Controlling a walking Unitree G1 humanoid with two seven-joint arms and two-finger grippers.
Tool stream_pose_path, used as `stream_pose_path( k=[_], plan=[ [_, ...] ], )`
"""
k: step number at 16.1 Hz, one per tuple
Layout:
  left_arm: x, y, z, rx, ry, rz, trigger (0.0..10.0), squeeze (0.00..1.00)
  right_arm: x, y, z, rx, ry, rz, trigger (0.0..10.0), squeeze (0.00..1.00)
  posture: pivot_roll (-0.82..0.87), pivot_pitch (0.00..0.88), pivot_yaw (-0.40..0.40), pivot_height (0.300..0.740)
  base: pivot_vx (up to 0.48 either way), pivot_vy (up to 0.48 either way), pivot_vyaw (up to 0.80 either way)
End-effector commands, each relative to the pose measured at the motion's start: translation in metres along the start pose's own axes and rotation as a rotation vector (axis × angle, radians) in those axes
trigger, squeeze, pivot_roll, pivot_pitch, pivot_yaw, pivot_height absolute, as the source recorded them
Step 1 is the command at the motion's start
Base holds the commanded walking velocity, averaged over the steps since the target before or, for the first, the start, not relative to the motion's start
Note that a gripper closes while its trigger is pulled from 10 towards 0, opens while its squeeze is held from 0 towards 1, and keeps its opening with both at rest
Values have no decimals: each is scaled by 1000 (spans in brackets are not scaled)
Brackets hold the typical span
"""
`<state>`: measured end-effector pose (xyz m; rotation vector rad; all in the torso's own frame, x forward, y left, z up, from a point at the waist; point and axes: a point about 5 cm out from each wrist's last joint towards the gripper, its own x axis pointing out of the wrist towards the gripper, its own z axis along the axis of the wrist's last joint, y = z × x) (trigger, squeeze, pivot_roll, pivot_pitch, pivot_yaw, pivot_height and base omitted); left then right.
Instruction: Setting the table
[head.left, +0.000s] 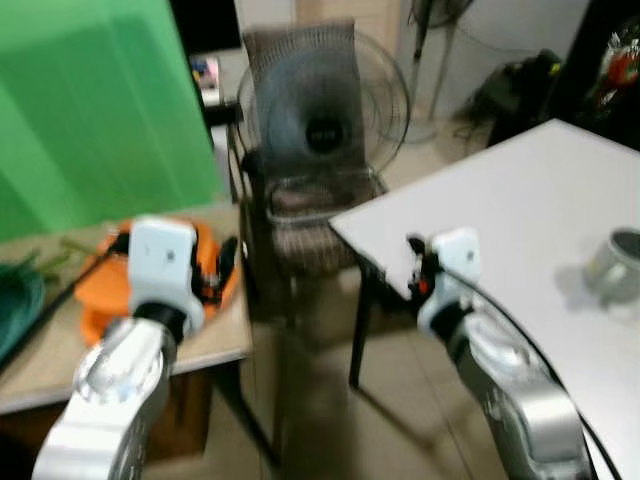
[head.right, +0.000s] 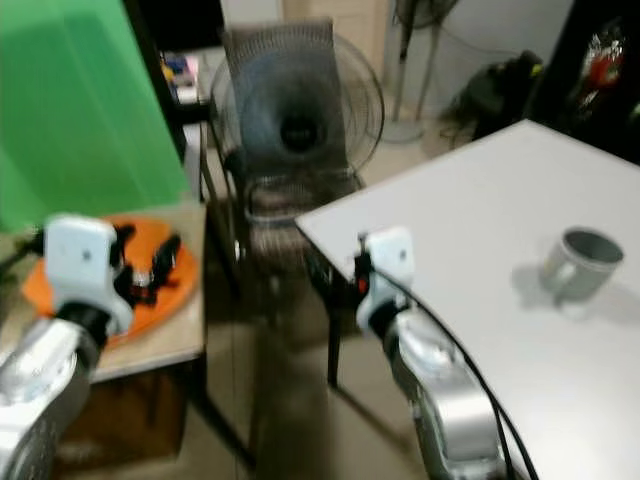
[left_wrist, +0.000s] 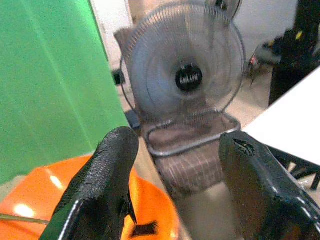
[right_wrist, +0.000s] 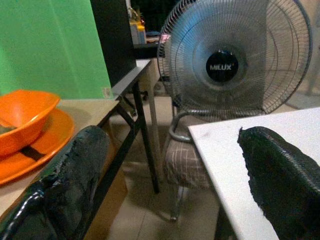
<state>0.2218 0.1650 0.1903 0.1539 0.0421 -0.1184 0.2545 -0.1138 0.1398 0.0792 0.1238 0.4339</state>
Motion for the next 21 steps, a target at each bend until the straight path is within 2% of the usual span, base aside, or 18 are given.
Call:
stream_pose_path(
  k=[1,3,7,11,13,15,21],
  plan=[
    [-4,7,-9,7,50,32,10000,0,1,2,-1,34,1,-4,10000,0,58,0,27,740,0,326,0],
    [-5,7,-9,8,53,35,10000,0,2,1,-1,53,6,-14,10000,0,58,0,27,740,0,328,0],
    [-2,4,-8,10,68,41,10000,0,7,1,-2,71,32,13,10000,0,67,0,18,740,0,0,0],
    [1,7,-6,3,49,53,10000,0,15,5,3,18,19,63,10000,0,68,0,18,740,0,0,0],
    [0,7,-5,0,49,46,10000,0,17,6,3,18,19,62,10000,0,71,0,16,740,0,0,666],
    [-1,8,-5,0,52,46,10000,0,19,7,4,15,14,66,10000,0,73,0,13,740,261,0,800],
    [-1,7,-5,13,54,32,10000,0,26,10,4,-32,5,96,10000,0,90,0,3,740,277,0,0]
  ],
)
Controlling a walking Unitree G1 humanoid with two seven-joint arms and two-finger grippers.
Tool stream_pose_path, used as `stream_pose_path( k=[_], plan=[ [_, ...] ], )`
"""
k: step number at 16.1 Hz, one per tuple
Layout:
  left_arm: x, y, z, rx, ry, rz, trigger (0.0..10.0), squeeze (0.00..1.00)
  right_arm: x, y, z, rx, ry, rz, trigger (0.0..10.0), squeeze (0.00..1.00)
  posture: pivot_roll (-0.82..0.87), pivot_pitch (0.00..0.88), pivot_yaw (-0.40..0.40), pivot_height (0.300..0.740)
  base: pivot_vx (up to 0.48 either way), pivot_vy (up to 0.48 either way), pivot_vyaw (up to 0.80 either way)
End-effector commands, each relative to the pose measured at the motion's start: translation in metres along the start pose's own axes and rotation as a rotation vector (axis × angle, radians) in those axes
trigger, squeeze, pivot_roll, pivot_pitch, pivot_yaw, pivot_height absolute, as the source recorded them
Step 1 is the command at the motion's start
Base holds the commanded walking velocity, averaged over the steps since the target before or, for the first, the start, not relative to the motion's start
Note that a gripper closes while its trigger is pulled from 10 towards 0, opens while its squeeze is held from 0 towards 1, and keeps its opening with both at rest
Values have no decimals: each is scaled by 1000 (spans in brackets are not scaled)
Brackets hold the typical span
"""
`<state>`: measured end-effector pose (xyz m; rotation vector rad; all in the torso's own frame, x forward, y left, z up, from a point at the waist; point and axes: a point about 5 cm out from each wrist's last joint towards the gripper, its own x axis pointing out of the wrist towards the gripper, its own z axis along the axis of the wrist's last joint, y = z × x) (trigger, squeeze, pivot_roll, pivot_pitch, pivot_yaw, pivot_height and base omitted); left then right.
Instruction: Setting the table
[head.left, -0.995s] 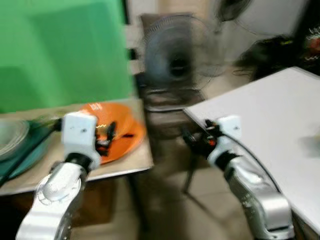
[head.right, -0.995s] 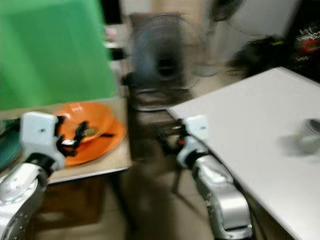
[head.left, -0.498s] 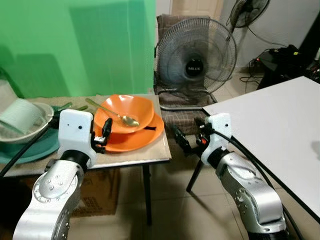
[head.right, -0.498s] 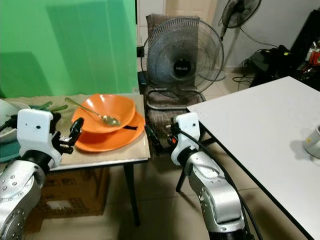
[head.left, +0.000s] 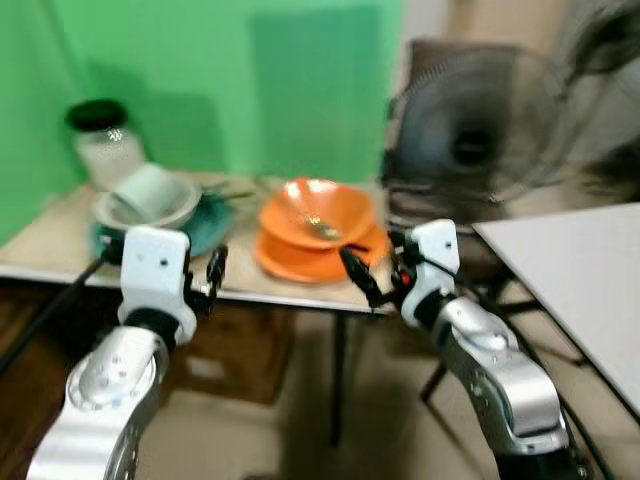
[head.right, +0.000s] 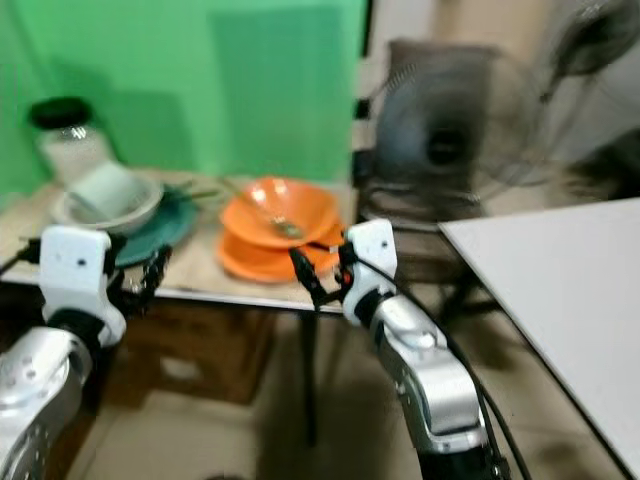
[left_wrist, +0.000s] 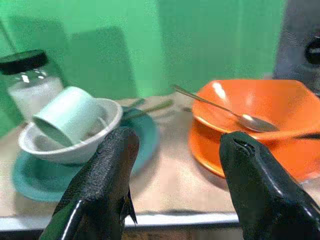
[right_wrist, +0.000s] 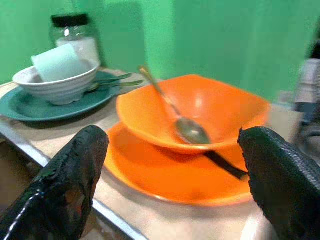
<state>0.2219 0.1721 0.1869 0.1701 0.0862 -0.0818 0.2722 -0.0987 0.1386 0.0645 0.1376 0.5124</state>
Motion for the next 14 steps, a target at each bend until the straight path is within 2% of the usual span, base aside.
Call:
stream_pose_path(
  k=[1,4,6,14],
  plan=[
    [0,1,-1,1,6,-1,10000,0,4,4,4,-20,-14,20,10000,0,93,0,0,740,274,0,0],
    [-3,1,-1,-1,8,-2,10000,0,9,4,4,-22,-23,17,10000,0,102,0,-12,740,299,0,800],
    [-2,1,-2,-2,8,-7,10000,0,10,0,5,48,-33,-14,10000,0,103,0,-14,740,315,0,0],
    [-1,-1,-2,11,2,-44,10000,0,14,-1,7,34,-52,-8,10000,0,98,0,-11,740,319,0,0]
  ],
)
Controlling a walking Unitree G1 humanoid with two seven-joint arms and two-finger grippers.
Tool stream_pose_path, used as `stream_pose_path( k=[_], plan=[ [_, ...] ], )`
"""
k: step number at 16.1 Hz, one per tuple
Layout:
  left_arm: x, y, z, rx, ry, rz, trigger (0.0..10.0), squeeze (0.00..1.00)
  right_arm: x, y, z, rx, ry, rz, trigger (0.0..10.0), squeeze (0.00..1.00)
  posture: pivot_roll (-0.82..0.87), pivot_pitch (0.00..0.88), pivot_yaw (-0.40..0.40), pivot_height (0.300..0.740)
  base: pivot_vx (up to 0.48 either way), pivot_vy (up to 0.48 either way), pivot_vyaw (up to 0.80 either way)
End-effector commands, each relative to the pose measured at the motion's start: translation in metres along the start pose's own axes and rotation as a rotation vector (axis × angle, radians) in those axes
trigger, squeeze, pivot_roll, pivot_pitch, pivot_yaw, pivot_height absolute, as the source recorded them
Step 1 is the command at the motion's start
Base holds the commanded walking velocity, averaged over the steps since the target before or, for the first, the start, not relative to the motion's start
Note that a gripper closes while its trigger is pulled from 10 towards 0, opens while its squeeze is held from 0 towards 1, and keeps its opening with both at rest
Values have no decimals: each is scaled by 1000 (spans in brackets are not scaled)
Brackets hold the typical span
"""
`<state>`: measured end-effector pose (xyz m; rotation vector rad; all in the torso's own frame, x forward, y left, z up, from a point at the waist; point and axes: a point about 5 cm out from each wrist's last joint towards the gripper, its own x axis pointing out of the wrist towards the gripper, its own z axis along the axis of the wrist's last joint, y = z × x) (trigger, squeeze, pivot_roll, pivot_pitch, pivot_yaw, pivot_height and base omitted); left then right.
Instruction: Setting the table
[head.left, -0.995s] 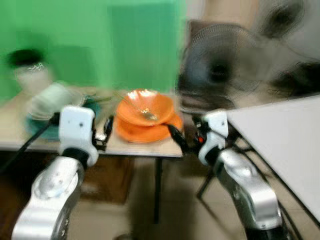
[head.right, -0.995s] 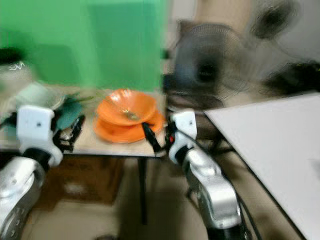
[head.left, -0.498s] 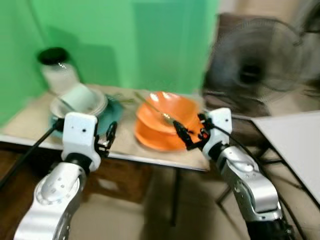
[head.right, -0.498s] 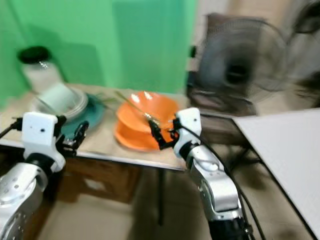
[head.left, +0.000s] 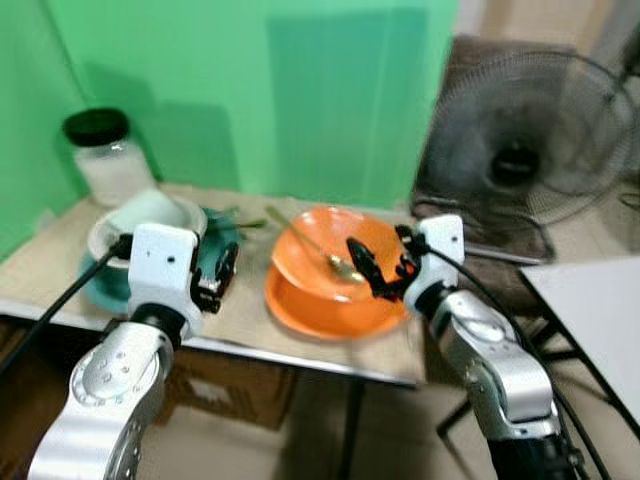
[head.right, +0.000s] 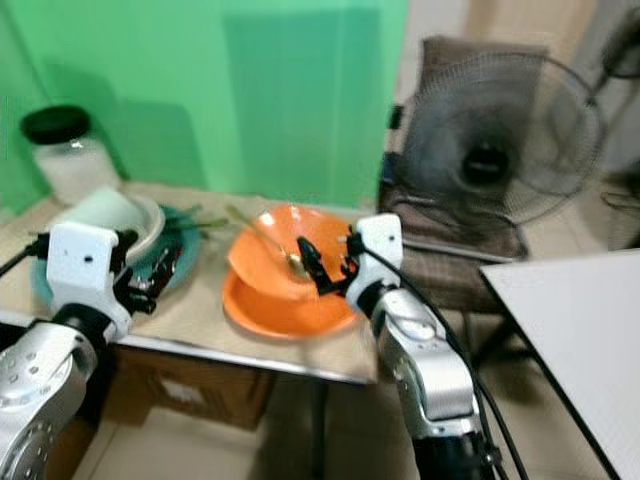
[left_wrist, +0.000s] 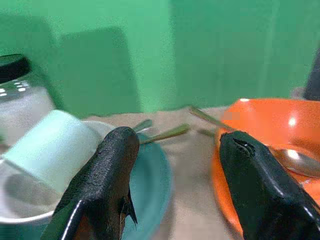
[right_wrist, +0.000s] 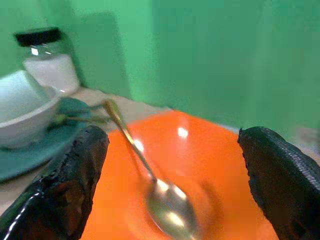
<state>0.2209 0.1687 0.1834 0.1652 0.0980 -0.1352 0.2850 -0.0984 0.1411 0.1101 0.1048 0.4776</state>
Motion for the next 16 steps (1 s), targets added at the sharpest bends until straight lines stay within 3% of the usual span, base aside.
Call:
stream_pose_path(
  k=[1,2,3,6,10,13,14,16],
  plan=[
    [-1,2,2,13,-16,-1,10000,0,7,3,3,-5,1,30,10000,0,92,0,-10,740,255,0,0],
    [-1,2,2,11,-22,-6,10000,0,8,2,3,-4,6,33,10000,0,92,0,-10,740,0,0,0],
    [-1,-2,1,27,-2,-62,10000,0,18,-2,8,-15,23,102,10000,1000,86,0,-11,740,0,0,0],
    [-5,-5,-2,52,6,-181,10000,0,41,-3,6,-131,155,231,10000,1000,79,0,-19,740,0,0,0],
    [-13,-6,-2,73,34,-352,10000,0,78,-6,10,-182,256,373,10000,1000,91,0,-49,740,0,0,0],
    [-21,-9,-7,90,81,-483,10000,0,93,-7,15,-221,289,378,10000,1000,90,0,-59,740,0,0,0],
    [-26,-10,-9,102,107,-529,10000,0,99,-6,16,-242,309,354,10000,0,96,0,-66,740,0,0,0],
    [-31,-6,-10,105,129,-557,10000,0,104,-2,12,-238,347,356,10000,0,102,0,-70,740,0,0,0]
  ],
)
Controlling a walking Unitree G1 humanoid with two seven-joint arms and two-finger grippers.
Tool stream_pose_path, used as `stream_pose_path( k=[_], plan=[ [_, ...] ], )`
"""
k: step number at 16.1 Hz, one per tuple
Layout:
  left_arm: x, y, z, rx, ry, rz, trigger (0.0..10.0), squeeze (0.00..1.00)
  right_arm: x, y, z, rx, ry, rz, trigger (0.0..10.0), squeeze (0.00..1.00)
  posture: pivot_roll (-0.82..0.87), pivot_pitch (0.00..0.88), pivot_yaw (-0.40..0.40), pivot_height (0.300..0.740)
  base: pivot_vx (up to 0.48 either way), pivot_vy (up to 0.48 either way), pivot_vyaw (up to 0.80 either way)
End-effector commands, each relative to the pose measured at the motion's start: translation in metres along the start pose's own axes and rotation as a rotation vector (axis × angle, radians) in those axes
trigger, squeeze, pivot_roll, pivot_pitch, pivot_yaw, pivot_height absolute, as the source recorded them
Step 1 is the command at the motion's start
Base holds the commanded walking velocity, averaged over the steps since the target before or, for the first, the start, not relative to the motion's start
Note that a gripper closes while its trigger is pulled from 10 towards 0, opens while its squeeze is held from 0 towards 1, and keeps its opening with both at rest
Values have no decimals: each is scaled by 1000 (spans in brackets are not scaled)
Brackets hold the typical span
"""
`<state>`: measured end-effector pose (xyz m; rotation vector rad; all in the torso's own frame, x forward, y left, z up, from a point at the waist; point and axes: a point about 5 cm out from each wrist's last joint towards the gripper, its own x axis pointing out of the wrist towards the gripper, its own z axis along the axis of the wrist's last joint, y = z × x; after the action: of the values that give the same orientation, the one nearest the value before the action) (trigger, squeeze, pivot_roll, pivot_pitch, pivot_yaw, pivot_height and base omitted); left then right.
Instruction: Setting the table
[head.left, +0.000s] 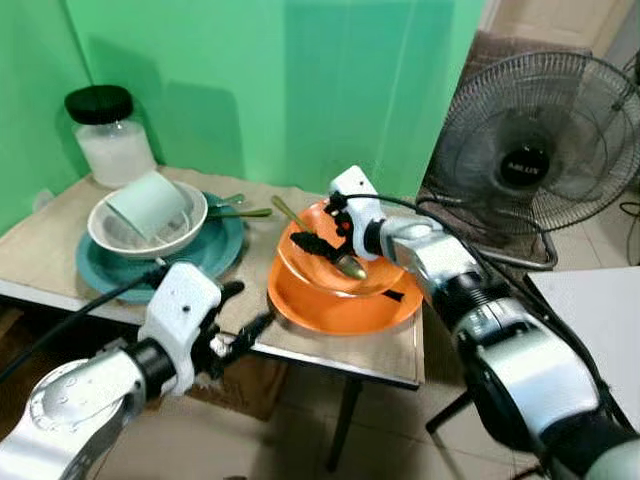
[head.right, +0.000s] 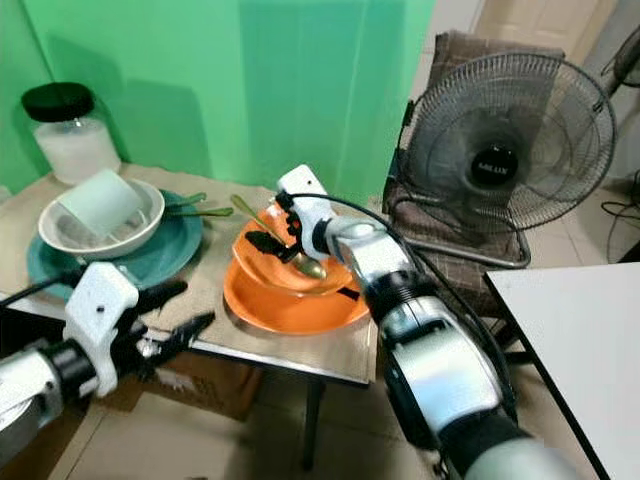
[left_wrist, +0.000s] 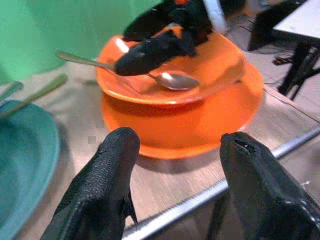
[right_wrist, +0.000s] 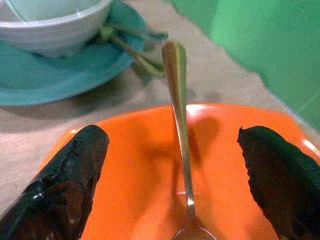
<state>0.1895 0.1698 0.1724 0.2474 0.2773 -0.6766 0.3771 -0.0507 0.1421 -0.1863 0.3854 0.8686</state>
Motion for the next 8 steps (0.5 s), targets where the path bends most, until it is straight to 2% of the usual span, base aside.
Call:
stream_pose_path(
  k=[1,3,4,5,6,7,8],
  plan=[
    [-4,-1,3,7,-1,-18,10000,0,0,-2,1,3,9,-4,10000,0,104,0,-71,740,0,0,0],
    [-12,1,-1,8,25,-29,10000,0,1,-4,-9,19,60,-30,10000,0,110,0,-70,740,0,0,0],
    [-13,1,-1,9,32,-33,10000,0,1,-4,-12,34,69,-38,8941,0,115,0,-65,740,0,0,0],
    [-16,0,-2,9,39,-42,10000,0,1,-4,-16,60,81,-49,6549,0,116,0,-58,740,0,0,0],
    [-19,0,-2,7,45,-48,10000,0,1,-4,-19,77,88,-56,6314,0,116,0,-52,740,0,0,0],
    [-20,1,-3,6,50,-50,10000,0,2,-4,-20,89,85,-75,5451,0,115,0,-46,740,0,0,0],
    [-21,1,-3,6,54,-51,10000,0,2,-5,-20,104,79,-100,5020,0,117,0,-44,740,0,0,0]
  ],
)
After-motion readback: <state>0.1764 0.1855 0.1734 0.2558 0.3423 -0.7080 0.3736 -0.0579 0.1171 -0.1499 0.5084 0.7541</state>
